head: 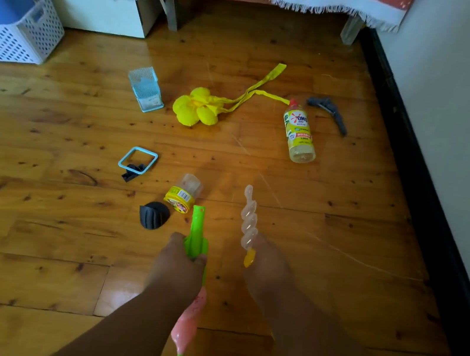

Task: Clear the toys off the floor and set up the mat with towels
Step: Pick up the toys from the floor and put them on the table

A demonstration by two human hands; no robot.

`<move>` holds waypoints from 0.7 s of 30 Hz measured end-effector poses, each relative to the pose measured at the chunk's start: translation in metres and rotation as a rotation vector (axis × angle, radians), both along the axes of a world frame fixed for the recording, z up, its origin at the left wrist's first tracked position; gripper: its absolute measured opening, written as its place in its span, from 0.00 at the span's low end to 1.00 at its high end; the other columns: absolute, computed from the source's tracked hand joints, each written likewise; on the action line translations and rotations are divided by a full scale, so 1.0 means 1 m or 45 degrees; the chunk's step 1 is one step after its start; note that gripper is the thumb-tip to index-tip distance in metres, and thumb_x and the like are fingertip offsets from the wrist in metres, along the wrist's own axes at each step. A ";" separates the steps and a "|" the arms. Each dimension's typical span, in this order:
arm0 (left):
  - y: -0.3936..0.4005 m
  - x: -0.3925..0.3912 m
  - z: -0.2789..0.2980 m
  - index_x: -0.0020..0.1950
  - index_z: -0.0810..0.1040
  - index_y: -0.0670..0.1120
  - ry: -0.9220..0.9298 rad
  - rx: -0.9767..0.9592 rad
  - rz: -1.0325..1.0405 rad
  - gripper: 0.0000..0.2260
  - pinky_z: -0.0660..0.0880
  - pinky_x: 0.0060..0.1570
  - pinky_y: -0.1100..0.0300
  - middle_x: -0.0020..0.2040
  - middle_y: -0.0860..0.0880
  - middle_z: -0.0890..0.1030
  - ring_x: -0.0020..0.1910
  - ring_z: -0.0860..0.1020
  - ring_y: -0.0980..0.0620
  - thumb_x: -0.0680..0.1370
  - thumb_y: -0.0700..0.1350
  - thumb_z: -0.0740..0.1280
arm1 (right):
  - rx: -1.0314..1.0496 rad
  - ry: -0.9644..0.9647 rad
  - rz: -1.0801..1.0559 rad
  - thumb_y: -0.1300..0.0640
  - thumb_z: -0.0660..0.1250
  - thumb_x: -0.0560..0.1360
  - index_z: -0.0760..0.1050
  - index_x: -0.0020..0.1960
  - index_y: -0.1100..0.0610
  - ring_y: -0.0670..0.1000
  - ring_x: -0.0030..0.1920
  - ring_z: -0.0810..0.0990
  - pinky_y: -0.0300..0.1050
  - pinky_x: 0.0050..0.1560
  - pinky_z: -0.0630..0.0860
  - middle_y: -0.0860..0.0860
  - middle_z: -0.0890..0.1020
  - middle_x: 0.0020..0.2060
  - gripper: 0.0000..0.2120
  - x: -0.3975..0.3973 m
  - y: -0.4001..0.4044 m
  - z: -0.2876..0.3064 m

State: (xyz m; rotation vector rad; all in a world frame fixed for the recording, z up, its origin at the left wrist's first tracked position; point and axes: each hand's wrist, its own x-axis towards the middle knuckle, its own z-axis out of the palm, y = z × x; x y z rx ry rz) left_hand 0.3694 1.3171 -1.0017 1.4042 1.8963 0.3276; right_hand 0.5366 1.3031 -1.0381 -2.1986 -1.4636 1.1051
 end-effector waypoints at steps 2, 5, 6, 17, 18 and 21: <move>0.007 0.004 0.017 0.50 0.66 0.49 -0.019 0.054 0.001 0.11 0.68 0.33 0.57 0.37 0.52 0.73 0.35 0.74 0.52 0.77 0.46 0.68 | 0.007 -0.030 0.089 0.63 0.61 0.73 0.69 0.60 0.51 0.55 0.50 0.78 0.47 0.44 0.75 0.52 0.79 0.52 0.17 0.002 0.004 0.022; 0.012 0.006 0.056 0.52 0.66 0.48 -0.017 0.089 0.022 0.12 0.67 0.34 0.56 0.36 0.52 0.73 0.34 0.73 0.49 0.77 0.45 0.68 | 0.047 -0.094 0.066 0.65 0.59 0.74 0.66 0.58 0.46 0.55 0.42 0.77 0.47 0.38 0.73 0.51 0.80 0.43 0.18 0.002 0.007 0.069; 0.010 0.006 0.076 0.54 0.67 0.47 -0.018 0.098 0.036 0.11 0.67 0.34 0.56 0.36 0.52 0.73 0.35 0.73 0.48 0.77 0.45 0.68 | 0.079 -0.115 0.053 0.64 0.60 0.74 0.64 0.58 0.45 0.54 0.41 0.78 0.47 0.38 0.74 0.51 0.80 0.42 0.18 0.000 0.004 0.092; 0.007 0.035 0.429 0.49 0.68 0.53 -0.197 0.189 0.021 0.11 0.68 0.37 0.55 0.37 0.56 0.76 0.36 0.74 0.52 0.76 0.43 0.69 | 0.451 -0.470 0.192 0.56 0.69 0.73 0.69 0.71 0.48 0.52 0.57 0.77 0.50 0.57 0.71 0.49 0.82 0.53 0.28 0.003 -0.026 0.445; 0.012 0.040 0.469 0.49 0.69 0.53 -0.221 0.215 -0.011 0.10 0.69 0.37 0.55 0.38 0.54 0.77 0.37 0.75 0.52 0.76 0.43 0.69 | 0.461 -0.421 0.181 0.55 0.67 0.74 0.67 0.72 0.46 0.51 0.59 0.75 0.49 0.60 0.70 0.48 0.81 0.55 0.27 0.007 -0.020 0.483; 0.025 0.054 0.586 0.51 0.71 0.53 -0.283 0.238 -0.089 0.09 0.72 0.38 0.55 0.40 0.51 0.79 0.40 0.78 0.51 0.75 0.45 0.70 | 0.568 -0.361 0.159 0.53 0.67 0.74 0.70 0.69 0.45 0.51 0.58 0.76 0.51 0.58 0.70 0.48 0.82 0.55 0.24 0.018 0.000 0.604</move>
